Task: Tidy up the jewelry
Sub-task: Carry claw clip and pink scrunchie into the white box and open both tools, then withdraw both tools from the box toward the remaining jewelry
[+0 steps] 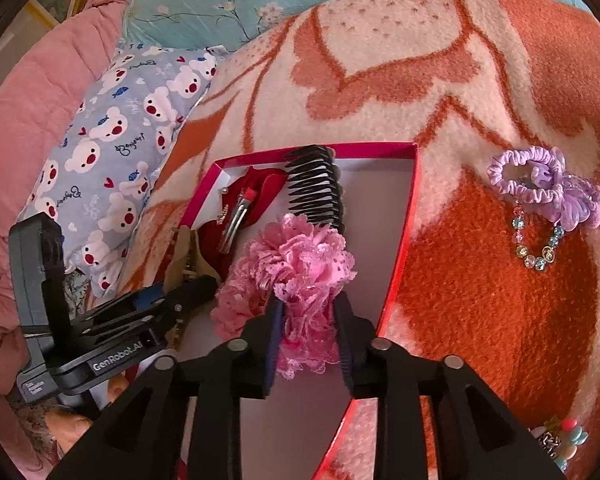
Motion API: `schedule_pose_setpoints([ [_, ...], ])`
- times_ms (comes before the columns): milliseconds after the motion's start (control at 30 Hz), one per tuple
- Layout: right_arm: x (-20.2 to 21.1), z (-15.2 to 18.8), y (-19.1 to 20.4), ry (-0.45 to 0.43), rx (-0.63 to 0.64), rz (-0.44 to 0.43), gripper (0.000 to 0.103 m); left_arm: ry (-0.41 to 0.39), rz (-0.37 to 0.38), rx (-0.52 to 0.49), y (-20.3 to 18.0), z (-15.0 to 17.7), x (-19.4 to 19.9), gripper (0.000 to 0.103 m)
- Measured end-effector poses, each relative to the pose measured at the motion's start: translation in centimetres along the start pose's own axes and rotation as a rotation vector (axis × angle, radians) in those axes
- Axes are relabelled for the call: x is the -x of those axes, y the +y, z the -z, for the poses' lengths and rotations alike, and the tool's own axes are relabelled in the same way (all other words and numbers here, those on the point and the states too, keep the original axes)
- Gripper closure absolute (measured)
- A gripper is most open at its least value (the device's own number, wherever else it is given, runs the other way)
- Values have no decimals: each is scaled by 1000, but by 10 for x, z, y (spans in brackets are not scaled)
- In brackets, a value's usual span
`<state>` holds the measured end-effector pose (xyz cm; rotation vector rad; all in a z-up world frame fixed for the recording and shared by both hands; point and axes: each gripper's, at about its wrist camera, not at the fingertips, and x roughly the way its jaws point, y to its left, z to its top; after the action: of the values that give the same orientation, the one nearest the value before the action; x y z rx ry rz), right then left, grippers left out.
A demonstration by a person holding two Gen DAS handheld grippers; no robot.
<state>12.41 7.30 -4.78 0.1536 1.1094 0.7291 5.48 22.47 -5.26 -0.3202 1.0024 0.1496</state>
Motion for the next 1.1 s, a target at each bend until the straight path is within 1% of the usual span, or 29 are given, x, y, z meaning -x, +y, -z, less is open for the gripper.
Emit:
schedule_pose_setpoints([
  [67, 1, 0, 2, -4, 5, 1, 66, 4, 1, -2, -1, 0, 0, 54],
  [133, 3, 1, 3, -9, 6, 3, 65, 8, 1, -4, -1, 0, -1, 54],
  [233, 5, 2, 2, -14, 1, 6, 61, 18, -5, -3, 0, 0, -3, 50],
  [300, 8, 3, 1, -17, -5, 3, 61, 24, -7, -4, -1, 1, -4, 48],
  [367, 12, 4, 0, -22, -7, 2, 61, 26, -9, -6, -2, 1, -3, 44],
  [600, 28, 5, 1, -45, -10, -11, 60, 34, -22, -10, -4, 1, -2, 42],
  [667, 33, 6, 2, -52, -10, -15, 59, 33, -23, -12, -4, 2, 0, 37],
  [733, 38, 7, 3, -59, -7, -19, 58, 25, -27, -14, -4, 3, 3, 35],
  [933, 57, 13, -1, -79, -9, -17, 57, -2, -24, -11, -6, 8, 21, 35],
  [1100, 72, 23, -16, -89, -24, 2, 56, -21, -8, -4, -11, 12, 36, 35],
])
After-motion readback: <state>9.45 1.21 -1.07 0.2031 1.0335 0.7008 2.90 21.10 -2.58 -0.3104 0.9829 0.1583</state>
